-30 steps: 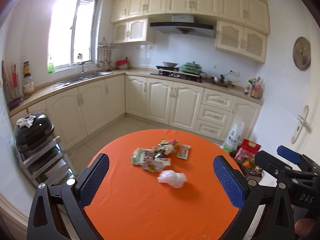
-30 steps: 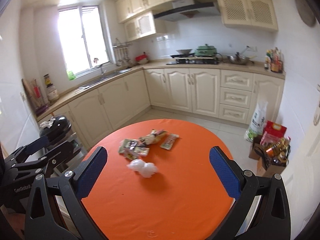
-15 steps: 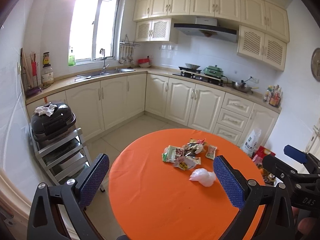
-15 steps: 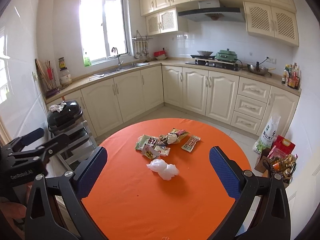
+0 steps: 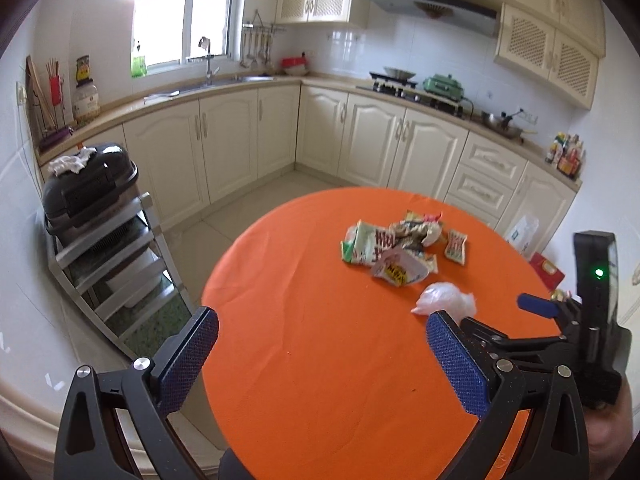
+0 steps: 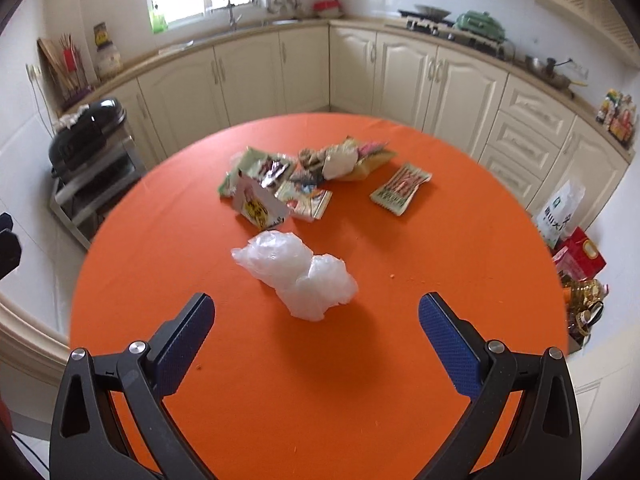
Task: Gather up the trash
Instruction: 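Grasp the white printed wrapper with the left tool while the right tool grasps the clear plastic bag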
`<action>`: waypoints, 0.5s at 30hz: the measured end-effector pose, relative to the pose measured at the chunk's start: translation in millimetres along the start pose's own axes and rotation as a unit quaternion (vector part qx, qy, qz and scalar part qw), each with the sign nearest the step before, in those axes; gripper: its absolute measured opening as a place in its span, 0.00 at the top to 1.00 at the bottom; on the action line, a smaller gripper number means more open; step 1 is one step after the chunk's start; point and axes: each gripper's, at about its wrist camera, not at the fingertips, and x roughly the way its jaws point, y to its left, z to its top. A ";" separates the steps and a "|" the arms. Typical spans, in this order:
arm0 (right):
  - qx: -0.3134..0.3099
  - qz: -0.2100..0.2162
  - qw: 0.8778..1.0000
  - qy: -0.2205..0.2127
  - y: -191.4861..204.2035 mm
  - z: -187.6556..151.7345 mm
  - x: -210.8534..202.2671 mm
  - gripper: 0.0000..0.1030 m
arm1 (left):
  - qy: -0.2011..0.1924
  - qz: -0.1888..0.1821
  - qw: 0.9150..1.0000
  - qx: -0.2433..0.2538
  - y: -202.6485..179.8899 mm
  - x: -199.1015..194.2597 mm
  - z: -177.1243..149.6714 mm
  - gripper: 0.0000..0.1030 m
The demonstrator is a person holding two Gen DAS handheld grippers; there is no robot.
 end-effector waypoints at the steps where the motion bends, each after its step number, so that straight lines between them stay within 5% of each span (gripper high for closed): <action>1: -0.004 0.003 1.000 0.008 -0.2 1.9 11.6 0.00 | 0.008 0.002 1.000 0.001 -2.3 10.6 3.9 0.01; 6: -0.014 0.028 0.999 0.031 -1.4 13.3 52.5 0.06 | 0.033 0.007 0.999 0.002 -14.3 55.3 27.4 0.01; 8: -0.019 0.041 0.998 0.050 -2.4 14.6 63.5 0.33 | 0.040 0.007 0.999 0.004 -21.2 70.9 38.7 0.01; 10: -0.031 0.045 0.997 0.050 -2.8 13.5 68.7 0.49 | 0.046 0.007 0.999 0.011 -28.3 89.3 49.5 0.01; 15: -0.005 0.070 0.997 0.029 -25.1 11.6 56.2 0.51 | 0.063 0.003 0.998 0.026 -49.5 138.9 77.4 0.01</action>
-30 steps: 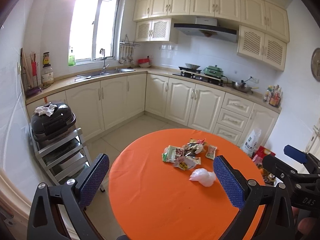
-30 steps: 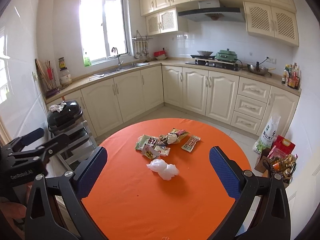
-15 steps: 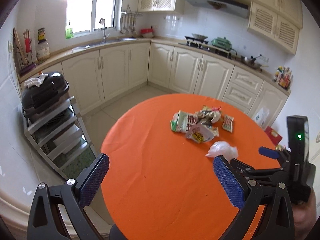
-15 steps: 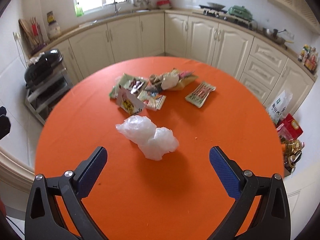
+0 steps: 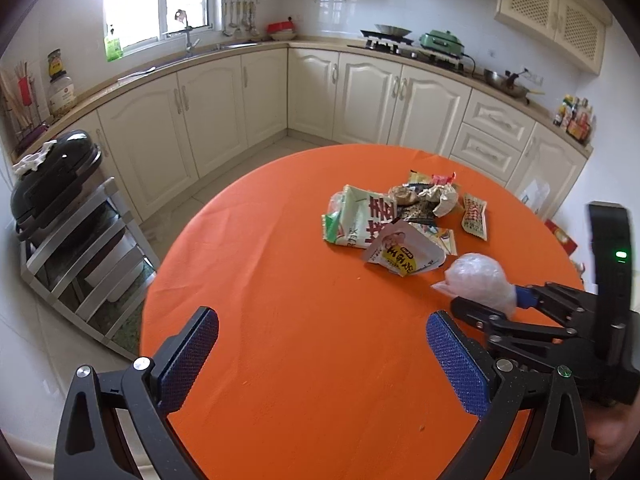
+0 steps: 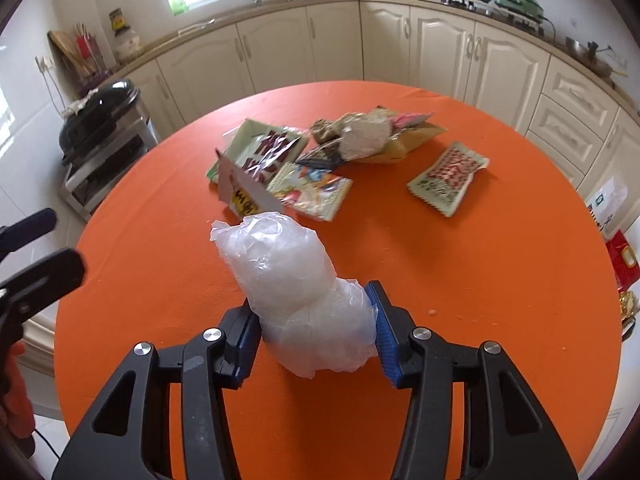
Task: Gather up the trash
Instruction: 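Grasp the white printed wrapper with the left tool while the right tool grasps the clear plastic bag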
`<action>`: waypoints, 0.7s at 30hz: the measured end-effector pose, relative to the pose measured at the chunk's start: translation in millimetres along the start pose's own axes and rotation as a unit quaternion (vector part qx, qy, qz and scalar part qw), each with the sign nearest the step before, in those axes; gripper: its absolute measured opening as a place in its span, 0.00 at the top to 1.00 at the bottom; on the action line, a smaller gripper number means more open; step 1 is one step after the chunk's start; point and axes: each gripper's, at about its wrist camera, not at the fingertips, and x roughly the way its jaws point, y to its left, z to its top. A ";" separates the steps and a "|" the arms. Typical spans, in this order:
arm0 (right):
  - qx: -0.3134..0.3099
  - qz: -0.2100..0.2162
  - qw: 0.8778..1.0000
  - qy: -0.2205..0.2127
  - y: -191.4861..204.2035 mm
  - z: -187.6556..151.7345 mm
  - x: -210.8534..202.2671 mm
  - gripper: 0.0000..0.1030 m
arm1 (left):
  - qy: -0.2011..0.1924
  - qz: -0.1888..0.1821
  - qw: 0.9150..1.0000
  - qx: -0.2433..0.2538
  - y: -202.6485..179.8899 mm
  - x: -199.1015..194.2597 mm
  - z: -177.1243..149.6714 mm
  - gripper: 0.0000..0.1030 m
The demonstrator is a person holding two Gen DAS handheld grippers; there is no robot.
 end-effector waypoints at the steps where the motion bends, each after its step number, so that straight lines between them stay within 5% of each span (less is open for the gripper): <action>1: 0.007 0.001 1.000 -0.004 -5.2 -0.7 -4.3 0.51 | 0.003 -0.002 1.000 0.003 -4.0 9.9 5.9 0.01; 14: 0.054 -0.026 0.998 -0.032 -59.5 -8.3 -53.7 0.51 | 0.038 0.004 0.998 0.058 -72.1 150.0 75.5 0.02; 21: 0.063 -0.023 0.997 -0.040 -63.0 -11.9 -60.3 0.51 | 0.048 -0.034 0.998 0.023 -61.4 189.9 95.6 0.63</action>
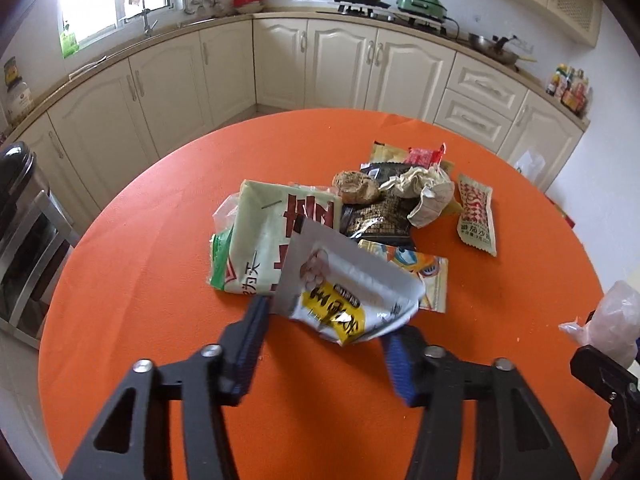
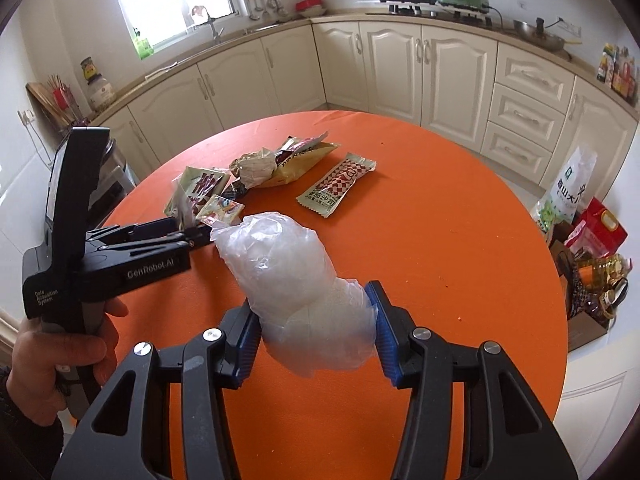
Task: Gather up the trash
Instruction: 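Grasp the white printed wrapper with the left tool while the right tool grasps the clear plastic bag, then carry the wrapper and plastic bag to the blue bin and release both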
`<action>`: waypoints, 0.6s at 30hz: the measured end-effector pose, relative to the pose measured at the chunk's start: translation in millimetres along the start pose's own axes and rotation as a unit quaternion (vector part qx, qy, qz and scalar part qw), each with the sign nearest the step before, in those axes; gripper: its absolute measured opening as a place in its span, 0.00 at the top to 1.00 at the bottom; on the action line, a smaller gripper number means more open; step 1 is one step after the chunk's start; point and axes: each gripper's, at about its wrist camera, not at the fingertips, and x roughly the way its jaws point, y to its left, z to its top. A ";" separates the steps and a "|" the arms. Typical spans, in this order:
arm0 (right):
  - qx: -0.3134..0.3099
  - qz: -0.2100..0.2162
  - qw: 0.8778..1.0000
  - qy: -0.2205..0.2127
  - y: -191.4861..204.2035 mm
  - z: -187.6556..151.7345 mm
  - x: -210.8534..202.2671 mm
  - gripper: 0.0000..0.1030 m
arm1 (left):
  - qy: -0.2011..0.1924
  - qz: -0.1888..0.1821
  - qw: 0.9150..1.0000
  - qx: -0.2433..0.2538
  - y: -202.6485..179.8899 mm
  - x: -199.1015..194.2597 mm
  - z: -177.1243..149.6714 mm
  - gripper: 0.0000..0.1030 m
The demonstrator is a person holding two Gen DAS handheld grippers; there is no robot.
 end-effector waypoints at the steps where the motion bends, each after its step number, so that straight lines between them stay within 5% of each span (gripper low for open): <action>1: 0.001 -0.001 1.000 -0.001 -0.8 -0.5 -1.1 0.51 | -0.002 -0.009 1.000 -0.007 4.5 2.9 4.2 0.72; 6: 0.006 -0.002 1.000 -0.003 -2.2 -3.7 -6.5 0.51 | -0.006 -0.027 0.999 -0.024 35.7 9.6 11.3 0.90; 18: 0.013 0.000 1.000 -0.011 2.5 -14.2 -23.0 0.51 | -0.029 -0.051 0.998 -0.025 54.6 -25.5 -26.7 0.91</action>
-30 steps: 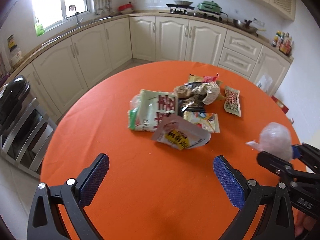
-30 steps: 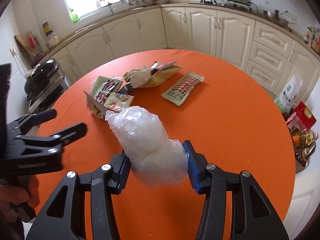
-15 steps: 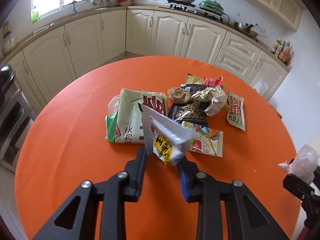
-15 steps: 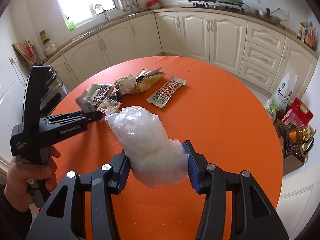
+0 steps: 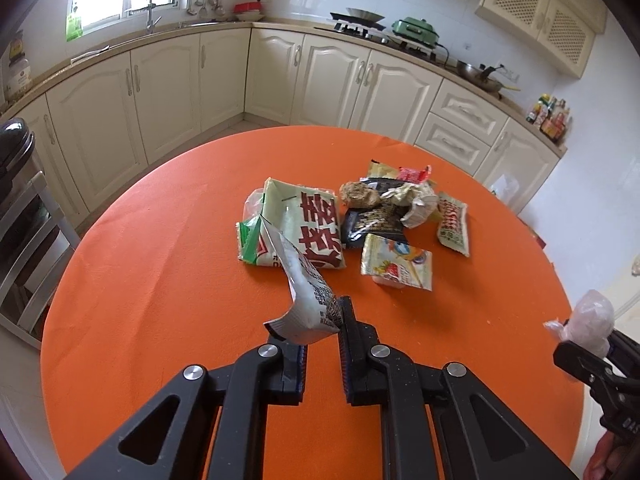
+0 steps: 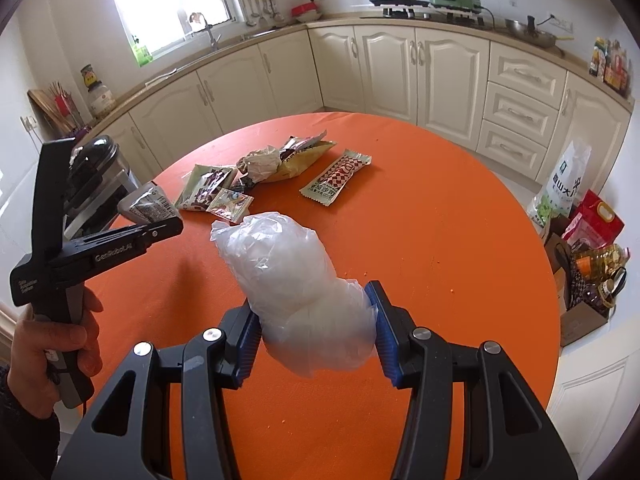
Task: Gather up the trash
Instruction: 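Carry the wrapper and plastic bag to the blue bin and release both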
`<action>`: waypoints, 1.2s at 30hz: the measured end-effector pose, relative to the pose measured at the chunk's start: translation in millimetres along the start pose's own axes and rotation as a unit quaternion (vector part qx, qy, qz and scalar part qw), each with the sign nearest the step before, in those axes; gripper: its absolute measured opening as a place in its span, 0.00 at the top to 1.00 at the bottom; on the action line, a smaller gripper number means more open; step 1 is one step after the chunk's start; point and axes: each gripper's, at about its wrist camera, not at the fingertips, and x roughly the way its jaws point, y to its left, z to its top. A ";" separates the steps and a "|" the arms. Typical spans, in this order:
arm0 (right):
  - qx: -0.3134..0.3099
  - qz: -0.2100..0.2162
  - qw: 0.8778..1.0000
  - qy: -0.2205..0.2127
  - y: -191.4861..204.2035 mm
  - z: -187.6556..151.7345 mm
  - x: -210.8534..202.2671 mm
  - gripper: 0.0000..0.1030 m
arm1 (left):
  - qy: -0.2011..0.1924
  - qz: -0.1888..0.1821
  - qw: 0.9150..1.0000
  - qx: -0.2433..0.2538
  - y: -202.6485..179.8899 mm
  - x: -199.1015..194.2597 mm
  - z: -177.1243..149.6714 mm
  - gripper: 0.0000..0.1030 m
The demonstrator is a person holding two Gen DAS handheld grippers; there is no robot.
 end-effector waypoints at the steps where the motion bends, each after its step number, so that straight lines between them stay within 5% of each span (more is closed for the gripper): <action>1: 0.002 0.000 1.000 -0.002 -1.0 -0.4 -2.1 0.51 | -0.003 -0.002 1.000 0.001 1.5 -13.3 -9.9 0.91; 11: 0.045 -0.020 0.997 -0.061 -30.0 -17.0 -78.6 0.51 | -0.052 -0.061 0.995 0.061 -76.3 -101.4 -56.4 0.91; 19: 0.110 -0.098 0.983 -0.106 -102.4 -63.0 -170.5 0.51 | -0.054 -0.168 0.969 0.174 -203.4 -135.8 -92.6 0.91; 26: 0.199 -0.172 0.962 -0.069 -193.6 -143.2 -191.1 0.51 | 0.029 -0.227 0.936 0.269 -320.3 -92.1 -143.7 0.90; 33: 0.284 -0.155 0.946 0.013 -271.5 -219.5 -132.7 0.51 | 0.121 -0.192 0.906 0.358 -394.2 -20.0 -195.7 0.89; 36: 0.319 -0.138 0.937 0.032 -291.8 -237.9 -104.5 0.50 | 0.145 -0.153 0.900 0.382 -412.0 9.0 -210.1 0.86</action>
